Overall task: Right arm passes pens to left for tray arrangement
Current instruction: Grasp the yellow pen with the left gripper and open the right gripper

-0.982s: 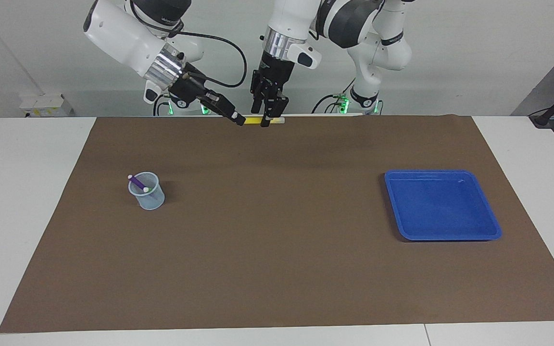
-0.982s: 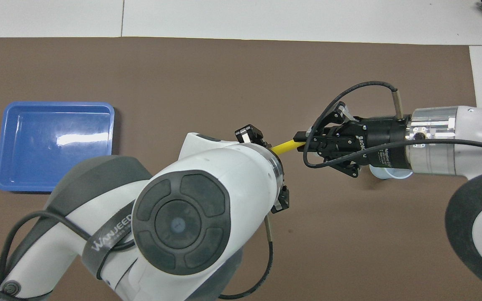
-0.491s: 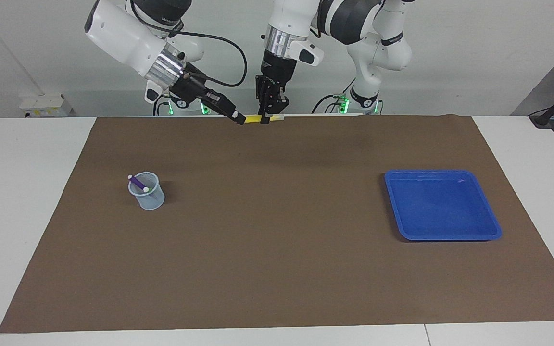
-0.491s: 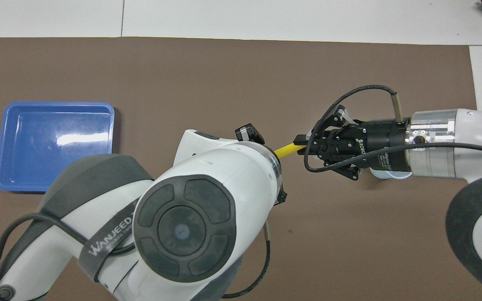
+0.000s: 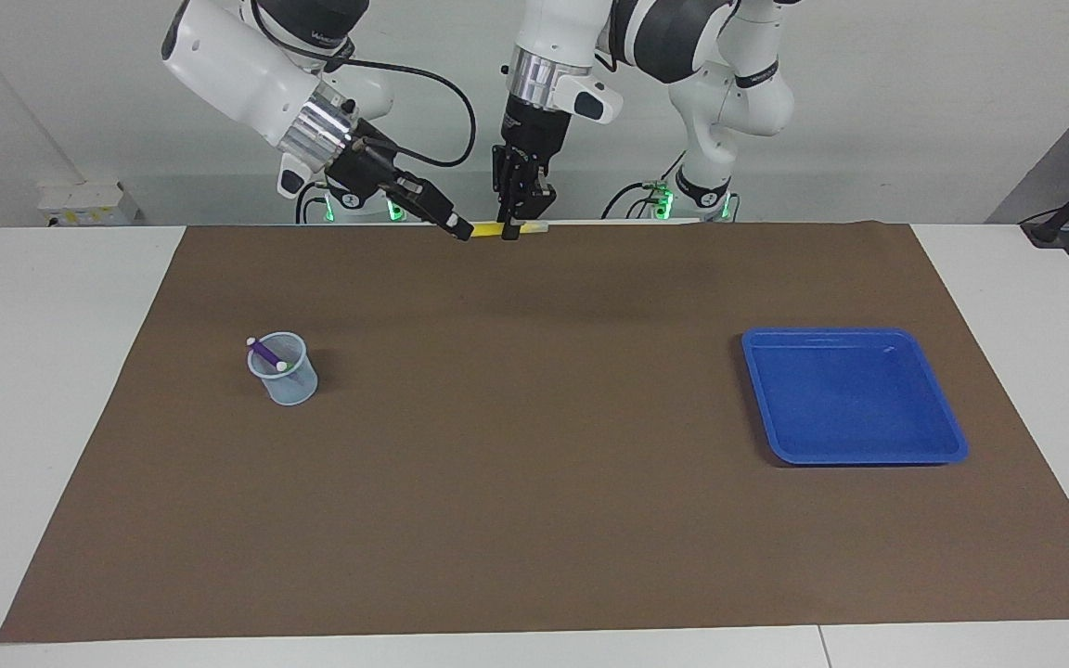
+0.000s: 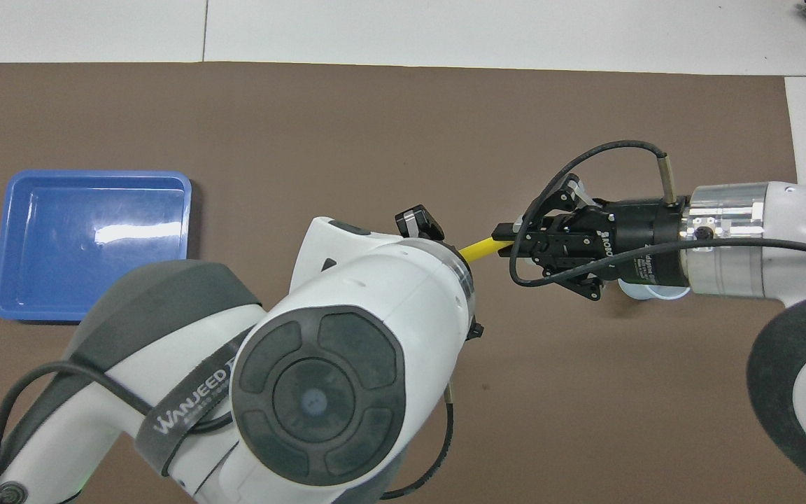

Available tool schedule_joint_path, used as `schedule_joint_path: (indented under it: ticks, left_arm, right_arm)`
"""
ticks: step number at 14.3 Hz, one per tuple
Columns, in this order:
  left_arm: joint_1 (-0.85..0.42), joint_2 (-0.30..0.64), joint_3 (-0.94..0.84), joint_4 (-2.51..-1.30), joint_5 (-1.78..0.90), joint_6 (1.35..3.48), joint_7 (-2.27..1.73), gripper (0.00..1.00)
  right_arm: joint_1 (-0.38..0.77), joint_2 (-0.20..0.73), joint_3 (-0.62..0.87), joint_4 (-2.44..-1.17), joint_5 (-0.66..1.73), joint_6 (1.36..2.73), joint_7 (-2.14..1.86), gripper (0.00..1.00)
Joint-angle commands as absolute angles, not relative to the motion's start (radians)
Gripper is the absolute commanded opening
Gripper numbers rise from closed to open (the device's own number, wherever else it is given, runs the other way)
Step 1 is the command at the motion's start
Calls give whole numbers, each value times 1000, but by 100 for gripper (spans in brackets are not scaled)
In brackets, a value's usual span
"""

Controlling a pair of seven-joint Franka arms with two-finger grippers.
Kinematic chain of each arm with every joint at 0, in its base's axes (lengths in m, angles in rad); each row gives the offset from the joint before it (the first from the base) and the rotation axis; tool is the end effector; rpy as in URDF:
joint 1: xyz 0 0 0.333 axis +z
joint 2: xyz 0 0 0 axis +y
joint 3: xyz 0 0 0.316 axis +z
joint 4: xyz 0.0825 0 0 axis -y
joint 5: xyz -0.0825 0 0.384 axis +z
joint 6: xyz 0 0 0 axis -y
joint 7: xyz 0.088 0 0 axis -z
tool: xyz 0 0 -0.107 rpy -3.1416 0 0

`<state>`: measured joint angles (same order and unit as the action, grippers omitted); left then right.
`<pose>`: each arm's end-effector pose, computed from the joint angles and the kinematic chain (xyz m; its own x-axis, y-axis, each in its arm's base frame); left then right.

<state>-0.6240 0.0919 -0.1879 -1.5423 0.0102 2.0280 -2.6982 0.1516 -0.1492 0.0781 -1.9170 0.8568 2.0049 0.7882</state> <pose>0.4321 -0.4466 0.6340 -0.2642 0.8984 -0.3509 0.9286 0.3352 0.1590 0.5170 0.1702 0.5997 0.7030 -0.5486 -0.4525 -0.6983 -0.4123 -0.5851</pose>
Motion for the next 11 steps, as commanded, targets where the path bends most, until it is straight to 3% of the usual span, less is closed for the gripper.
schedule_joint_path:
  ticks: [1, 3, 7, 11]
  left_arm:
    - [-649, 107, -189, -1523, 23, 2039, -2715, 0]
    - [-649, 107, -189, -1522, 23, 2037, -2709, 0]
    - [-649, 107, -189, -1522, 23, 2034, -2709, 0]
    - [-647, 107, -189, -1525, 23, 2034, -2695, 0]
  right_arm:
    - [160, -158, 78, -1922, 874, 2023, 793, 11]
    - [156, -158, 78, -1922, 871, 2020, 790, 73]
    - [156, -160, 78, -1922, 858, 2005, 740, 88]
    - [152, -160, 78, -1922, 640, 1944, 475, 90]
